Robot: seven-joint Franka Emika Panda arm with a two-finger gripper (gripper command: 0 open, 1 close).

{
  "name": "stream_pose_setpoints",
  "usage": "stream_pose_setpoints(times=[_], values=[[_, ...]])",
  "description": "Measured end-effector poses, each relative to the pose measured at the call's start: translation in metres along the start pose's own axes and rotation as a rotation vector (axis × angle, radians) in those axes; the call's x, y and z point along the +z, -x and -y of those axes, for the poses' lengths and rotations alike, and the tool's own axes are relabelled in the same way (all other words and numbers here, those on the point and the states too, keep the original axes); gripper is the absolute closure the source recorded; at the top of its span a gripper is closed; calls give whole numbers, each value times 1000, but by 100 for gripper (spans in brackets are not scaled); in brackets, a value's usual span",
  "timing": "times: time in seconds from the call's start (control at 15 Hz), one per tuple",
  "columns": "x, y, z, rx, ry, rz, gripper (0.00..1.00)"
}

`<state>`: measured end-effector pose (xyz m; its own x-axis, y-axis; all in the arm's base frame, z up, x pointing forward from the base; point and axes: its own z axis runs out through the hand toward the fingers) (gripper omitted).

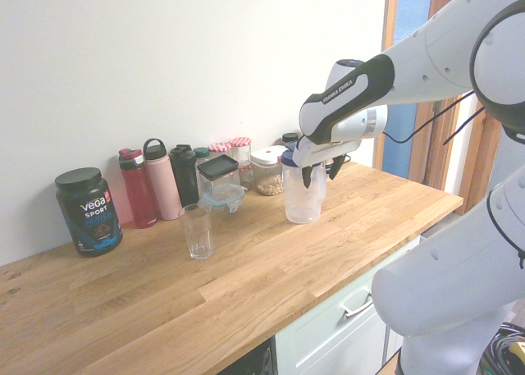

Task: Pour me some water

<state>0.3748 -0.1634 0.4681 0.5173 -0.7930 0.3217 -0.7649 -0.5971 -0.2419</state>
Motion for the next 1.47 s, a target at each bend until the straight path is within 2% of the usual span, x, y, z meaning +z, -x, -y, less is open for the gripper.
stream_pose_setpoints(times=[1.2, 1.33, 1.47], values=[[1, -5, 4, -16, -14, -4, 100], [-9, -5, 3, -26, -23, -12, 100], [-41, -3, 0, -58, -37, -26, 100]])
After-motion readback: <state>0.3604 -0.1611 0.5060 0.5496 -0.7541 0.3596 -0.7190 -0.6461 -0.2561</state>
